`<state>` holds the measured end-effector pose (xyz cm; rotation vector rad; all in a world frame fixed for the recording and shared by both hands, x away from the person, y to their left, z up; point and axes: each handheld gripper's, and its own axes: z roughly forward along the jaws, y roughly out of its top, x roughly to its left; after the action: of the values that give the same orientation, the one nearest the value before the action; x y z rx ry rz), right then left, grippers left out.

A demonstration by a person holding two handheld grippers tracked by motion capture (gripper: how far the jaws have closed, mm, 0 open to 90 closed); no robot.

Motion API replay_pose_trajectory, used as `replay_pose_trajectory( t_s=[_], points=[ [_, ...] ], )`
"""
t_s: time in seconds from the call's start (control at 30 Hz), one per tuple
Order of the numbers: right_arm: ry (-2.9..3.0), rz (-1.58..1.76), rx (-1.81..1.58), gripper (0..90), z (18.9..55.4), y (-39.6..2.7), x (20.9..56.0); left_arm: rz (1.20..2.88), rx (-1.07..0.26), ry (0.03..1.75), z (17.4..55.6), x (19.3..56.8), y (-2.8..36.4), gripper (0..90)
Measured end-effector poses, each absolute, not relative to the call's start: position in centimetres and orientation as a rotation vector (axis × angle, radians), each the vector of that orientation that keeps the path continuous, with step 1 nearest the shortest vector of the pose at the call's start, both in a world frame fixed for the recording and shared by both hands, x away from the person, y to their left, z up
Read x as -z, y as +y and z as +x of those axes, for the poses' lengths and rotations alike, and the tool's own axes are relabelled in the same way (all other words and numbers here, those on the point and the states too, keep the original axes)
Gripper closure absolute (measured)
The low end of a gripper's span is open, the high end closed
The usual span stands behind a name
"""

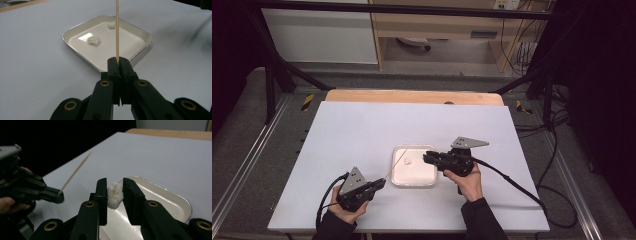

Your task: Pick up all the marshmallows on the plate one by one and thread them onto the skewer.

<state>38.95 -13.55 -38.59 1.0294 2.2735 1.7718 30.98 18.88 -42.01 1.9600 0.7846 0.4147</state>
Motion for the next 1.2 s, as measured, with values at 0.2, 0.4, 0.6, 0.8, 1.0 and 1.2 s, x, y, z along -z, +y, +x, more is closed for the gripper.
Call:
replay_pose_trajectory(
  t_s=[0.2,0.4,0.6,0.8,1.0,1.2],
  points=[
    [2.199,1.066,-1.904,75.3,39.4,-14.1,37.4,1.974,-0.401,0.761,31.0,42.1,18.4,88.9],
    [2.197,1.094,-1.995,75.1,40.1,-13.5,37.1,1.969,-0.412,0.75,30.8,42.2,18.1,88.9],
    [2.206,1.12,-2.054,75.1,40.6,-12.8,37.0,1.969,-0.417,0.734,30.7,42.1,17.9,88.9],
    [2.213,1.137,-2.065,75.2,40.8,-12.7,37.1,1.969,-0.419,0.73,30.7,42.1,17.8,88.8],
    [2.226,1.15,-2.095,75.4,40.9,-12.5,37.4,1.969,-0.422,0.723,30.6,42.1,17.8,88.9],
    [2.228,1.156,-2.101,75.5,41.0,-12.4,37.5,1.971,-0.426,0.718,30.6,42.1,17.7,88.9]
  ],
)
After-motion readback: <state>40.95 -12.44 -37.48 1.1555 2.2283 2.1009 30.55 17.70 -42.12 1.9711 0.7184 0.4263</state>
